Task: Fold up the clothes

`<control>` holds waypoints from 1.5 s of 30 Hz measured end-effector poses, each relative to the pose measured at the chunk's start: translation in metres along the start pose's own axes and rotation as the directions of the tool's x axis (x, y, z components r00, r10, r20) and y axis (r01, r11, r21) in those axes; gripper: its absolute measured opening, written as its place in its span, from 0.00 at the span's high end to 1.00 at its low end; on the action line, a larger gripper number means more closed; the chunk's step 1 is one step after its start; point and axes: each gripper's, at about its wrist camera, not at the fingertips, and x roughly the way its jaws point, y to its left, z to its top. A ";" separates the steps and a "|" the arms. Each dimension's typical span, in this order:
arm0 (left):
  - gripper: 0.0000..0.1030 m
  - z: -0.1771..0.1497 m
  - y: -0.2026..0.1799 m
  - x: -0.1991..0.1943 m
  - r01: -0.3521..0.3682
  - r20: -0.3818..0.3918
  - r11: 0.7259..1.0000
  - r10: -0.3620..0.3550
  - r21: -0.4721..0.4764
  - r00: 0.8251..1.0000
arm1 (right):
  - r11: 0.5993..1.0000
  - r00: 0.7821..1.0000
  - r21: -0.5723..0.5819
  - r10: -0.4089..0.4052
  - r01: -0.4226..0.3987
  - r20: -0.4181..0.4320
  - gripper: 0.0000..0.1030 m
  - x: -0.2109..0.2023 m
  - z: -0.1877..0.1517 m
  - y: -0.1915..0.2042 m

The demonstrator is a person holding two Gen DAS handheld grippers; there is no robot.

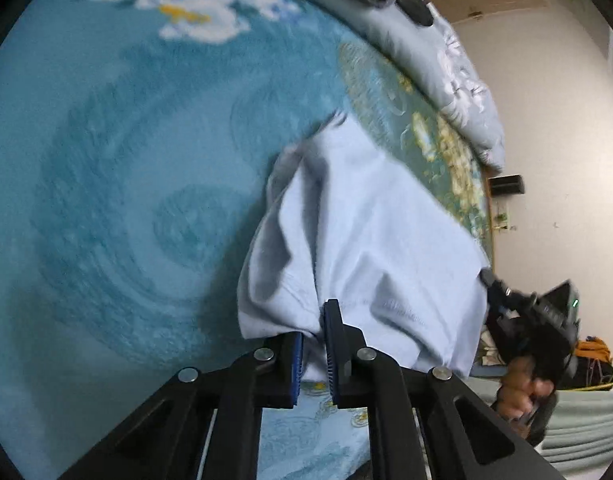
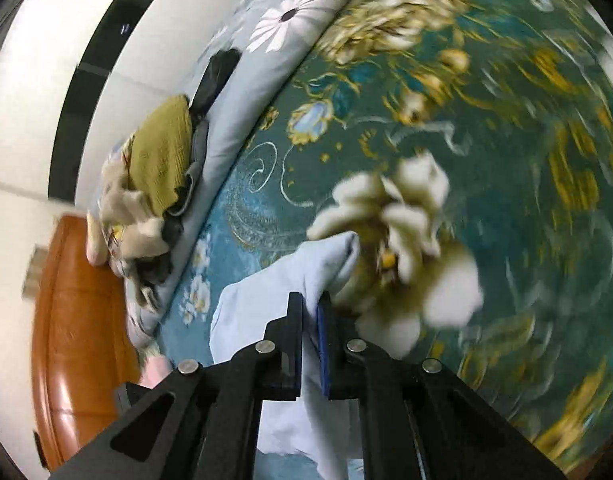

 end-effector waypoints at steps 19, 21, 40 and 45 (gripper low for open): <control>0.37 0.044 -0.003 0.011 0.016 0.018 0.999 -0.017 0.052 1.000 | 0.982 0.988 0.113 0.154 -0.152 -0.013 0.59 0.028 -0.063 -0.067; 0.51 0.043 -0.005 0.015 -0.002 0.025 0.999 0.001 0.044 1.000 | 0.977 0.987 0.142 0.159 -0.158 0.004 0.60 0.031 -0.064 -0.067; 0.89 -0.005 0.022 -0.153 0.168 0.265 0.979 -0.194 0.119 0.944 | 0.988 0.997 -0.138 0.076 -0.073 0.016 0.93 -0.031 -0.108 0.105; 0.89 -0.011 0.082 -0.258 0.147 0.410 0.978 -0.195 0.146 0.891 | 0.950 0.992 -0.285 0.109 -0.124 -0.067 0.93 0.003 -0.146 0.202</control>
